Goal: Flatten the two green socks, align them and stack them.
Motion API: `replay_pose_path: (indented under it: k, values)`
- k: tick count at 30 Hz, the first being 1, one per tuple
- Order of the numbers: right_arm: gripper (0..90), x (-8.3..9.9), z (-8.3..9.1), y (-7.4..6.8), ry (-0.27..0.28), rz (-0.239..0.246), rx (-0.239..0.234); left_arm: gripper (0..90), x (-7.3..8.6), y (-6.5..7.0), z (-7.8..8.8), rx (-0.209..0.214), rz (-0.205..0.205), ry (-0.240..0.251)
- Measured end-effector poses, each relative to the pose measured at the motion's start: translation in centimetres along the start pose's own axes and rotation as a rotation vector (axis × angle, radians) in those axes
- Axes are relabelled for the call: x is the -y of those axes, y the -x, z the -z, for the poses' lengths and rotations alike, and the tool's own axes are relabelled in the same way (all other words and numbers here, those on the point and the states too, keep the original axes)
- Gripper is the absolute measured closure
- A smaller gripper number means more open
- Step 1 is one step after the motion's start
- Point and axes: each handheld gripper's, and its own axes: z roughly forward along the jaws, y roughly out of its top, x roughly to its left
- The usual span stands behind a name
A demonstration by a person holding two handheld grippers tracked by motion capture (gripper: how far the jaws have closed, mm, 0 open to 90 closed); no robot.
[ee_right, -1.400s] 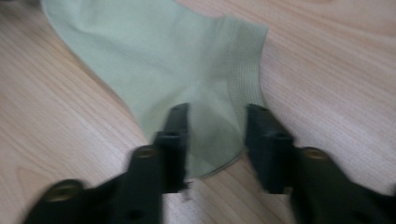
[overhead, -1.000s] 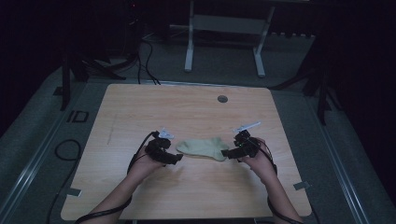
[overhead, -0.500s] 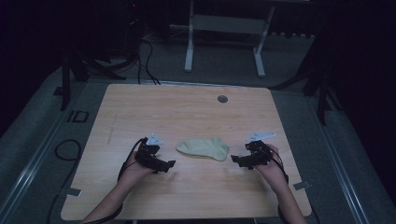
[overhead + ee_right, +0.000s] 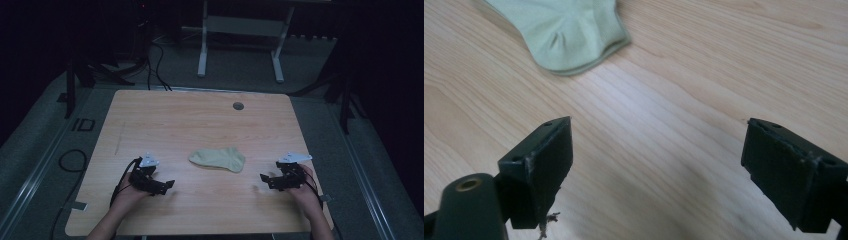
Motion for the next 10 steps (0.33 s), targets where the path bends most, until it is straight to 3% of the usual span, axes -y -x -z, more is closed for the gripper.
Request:
replay_pose_path:
  k: [10]
  values:
    - [13.0, 1.7, 0.9, 0.3, 0.024, -0.010, 0.031, 2.1, 1.0, -0.2, 0.8, -0.003, 0.021, 0.047]
